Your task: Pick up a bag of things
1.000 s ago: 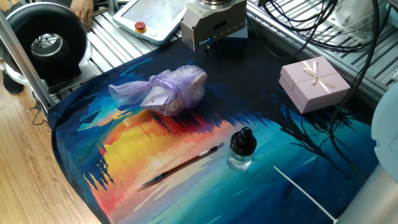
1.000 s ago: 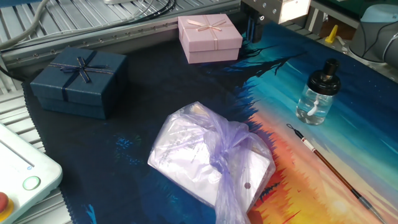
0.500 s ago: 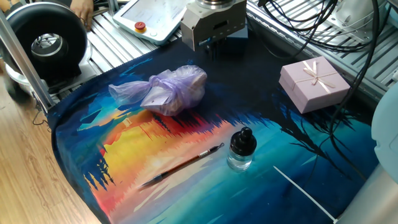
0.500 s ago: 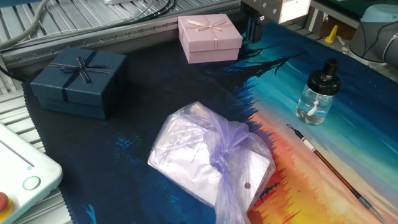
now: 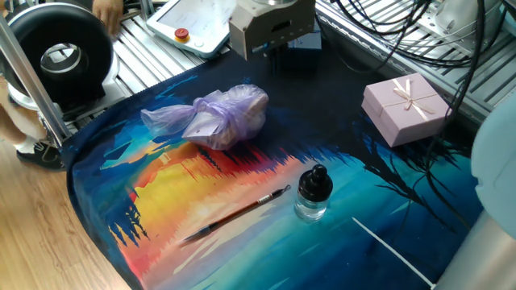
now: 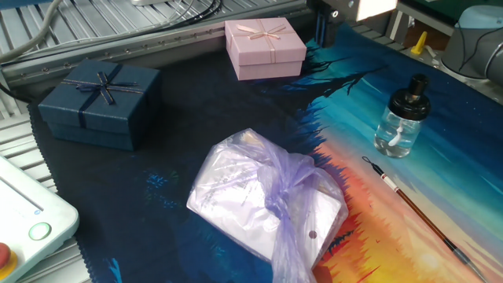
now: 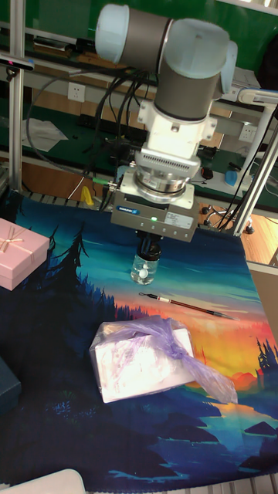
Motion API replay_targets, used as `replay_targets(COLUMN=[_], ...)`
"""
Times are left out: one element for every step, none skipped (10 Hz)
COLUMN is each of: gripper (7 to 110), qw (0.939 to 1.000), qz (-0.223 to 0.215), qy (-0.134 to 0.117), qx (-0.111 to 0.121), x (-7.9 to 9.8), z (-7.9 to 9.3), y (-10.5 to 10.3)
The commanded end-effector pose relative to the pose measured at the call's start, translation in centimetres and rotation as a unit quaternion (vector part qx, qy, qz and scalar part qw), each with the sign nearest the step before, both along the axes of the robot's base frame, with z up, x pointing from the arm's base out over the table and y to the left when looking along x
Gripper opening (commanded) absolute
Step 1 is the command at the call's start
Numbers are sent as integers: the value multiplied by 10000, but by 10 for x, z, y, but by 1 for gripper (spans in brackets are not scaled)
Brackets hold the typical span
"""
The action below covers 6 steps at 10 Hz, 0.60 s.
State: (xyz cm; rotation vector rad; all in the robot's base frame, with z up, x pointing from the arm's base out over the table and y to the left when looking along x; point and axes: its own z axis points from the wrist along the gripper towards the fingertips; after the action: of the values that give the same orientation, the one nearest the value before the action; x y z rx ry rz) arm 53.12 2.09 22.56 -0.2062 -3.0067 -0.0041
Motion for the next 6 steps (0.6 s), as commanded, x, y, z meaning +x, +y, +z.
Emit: replay_targets(gripper=[7, 7, 7, 7, 7, 7], qw=[10000, 9999, 9996, 9987, 9977, 9975], qz=[4, 80, 173, 278, 381, 426], qy=[26, 103, 186, 318, 412, 458], qx=[48, 28, 103, 290, 386, 342], x=[31, 48, 64, 78, 85, 91], z=[26, 37, 49, 67, 81, 96], y=[11, 5, 0, -2, -9, -21])
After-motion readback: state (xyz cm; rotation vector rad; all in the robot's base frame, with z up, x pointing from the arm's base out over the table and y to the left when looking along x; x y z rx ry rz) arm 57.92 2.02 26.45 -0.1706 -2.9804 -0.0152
